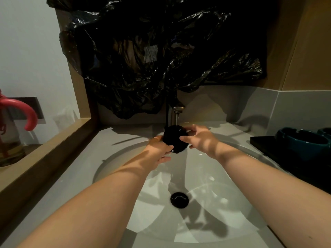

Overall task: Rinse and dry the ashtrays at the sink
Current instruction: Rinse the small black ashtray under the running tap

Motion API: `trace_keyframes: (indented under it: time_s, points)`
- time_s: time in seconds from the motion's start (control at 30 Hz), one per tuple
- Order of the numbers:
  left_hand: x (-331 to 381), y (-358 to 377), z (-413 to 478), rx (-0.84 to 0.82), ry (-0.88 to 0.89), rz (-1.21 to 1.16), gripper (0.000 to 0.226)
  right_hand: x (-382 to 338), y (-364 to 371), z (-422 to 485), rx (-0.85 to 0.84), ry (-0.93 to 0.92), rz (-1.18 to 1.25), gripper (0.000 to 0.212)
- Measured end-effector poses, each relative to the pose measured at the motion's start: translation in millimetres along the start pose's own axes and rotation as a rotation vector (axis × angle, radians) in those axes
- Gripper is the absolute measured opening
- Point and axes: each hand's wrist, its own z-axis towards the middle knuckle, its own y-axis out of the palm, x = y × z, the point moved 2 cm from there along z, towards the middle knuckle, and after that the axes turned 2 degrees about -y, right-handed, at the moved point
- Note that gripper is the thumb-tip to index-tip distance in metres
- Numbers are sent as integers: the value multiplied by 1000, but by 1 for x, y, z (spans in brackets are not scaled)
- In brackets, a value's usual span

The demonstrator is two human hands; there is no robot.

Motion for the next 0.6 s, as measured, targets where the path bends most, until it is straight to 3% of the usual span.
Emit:
trace_keyframes:
  time_s: [0.13,0.37,0.53,0.6]
  points:
    - [2,-3,5,93,74,69,45,-4,0,4,40,-103,-125,40]
    - [1,-1,7,30,12,-39,40,-5,-1,3,34,-123,-111,52]
    - [3,-2,3,7,-98,-270,41,7,-5,0,-149,179,201,49]
    - [1,-1,0,-23,-142,-237,37,10,-6,0,-138,223,268,40]
